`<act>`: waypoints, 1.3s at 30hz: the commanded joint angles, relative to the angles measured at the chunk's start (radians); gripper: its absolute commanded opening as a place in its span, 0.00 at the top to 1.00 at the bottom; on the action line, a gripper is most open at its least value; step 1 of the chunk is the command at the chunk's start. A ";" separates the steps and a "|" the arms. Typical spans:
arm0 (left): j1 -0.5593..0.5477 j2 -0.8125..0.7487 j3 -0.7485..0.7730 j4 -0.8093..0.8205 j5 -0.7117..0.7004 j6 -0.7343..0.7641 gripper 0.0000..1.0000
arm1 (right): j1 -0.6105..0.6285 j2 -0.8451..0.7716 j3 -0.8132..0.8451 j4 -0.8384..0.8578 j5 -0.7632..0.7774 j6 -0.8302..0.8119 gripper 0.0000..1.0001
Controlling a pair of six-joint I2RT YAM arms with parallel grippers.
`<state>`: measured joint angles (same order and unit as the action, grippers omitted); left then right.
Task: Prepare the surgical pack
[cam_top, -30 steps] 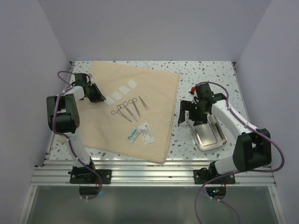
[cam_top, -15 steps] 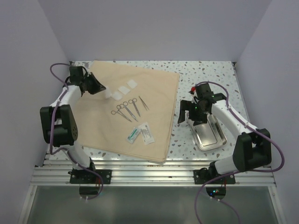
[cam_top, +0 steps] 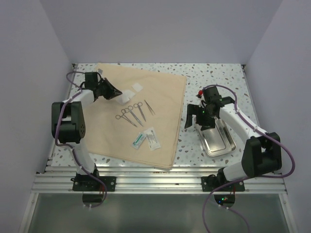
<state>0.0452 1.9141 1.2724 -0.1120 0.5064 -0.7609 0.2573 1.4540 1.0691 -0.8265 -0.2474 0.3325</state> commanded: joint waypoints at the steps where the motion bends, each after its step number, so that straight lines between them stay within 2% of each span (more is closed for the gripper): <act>1: 0.001 0.016 -0.004 0.135 0.020 -0.069 1.00 | 0.005 -0.007 0.017 -0.002 0.005 0.002 0.01; 9: 0.007 0.062 -0.015 0.195 0.023 -0.133 1.00 | 0.003 0.003 0.026 -0.006 0.010 -0.006 0.01; 19: 0.035 0.034 -0.059 0.167 0.012 -0.129 1.00 | 0.003 0.016 0.026 -0.005 0.007 -0.007 0.01; 24: 0.051 0.048 -0.104 0.204 0.037 -0.129 1.00 | 0.005 0.014 0.023 0.003 0.005 -0.009 0.01; 39: 0.071 0.111 -0.038 0.198 0.012 -0.097 1.00 | 0.003 0.014 0.023 0.000 0.008 -0.007 0.01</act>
<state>0.0982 2.0163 1.1950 0.0654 0.5201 -0.8749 0.2573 1.4689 1.0691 -0.8265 -0.2455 0.3317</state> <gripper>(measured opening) 0.009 0.988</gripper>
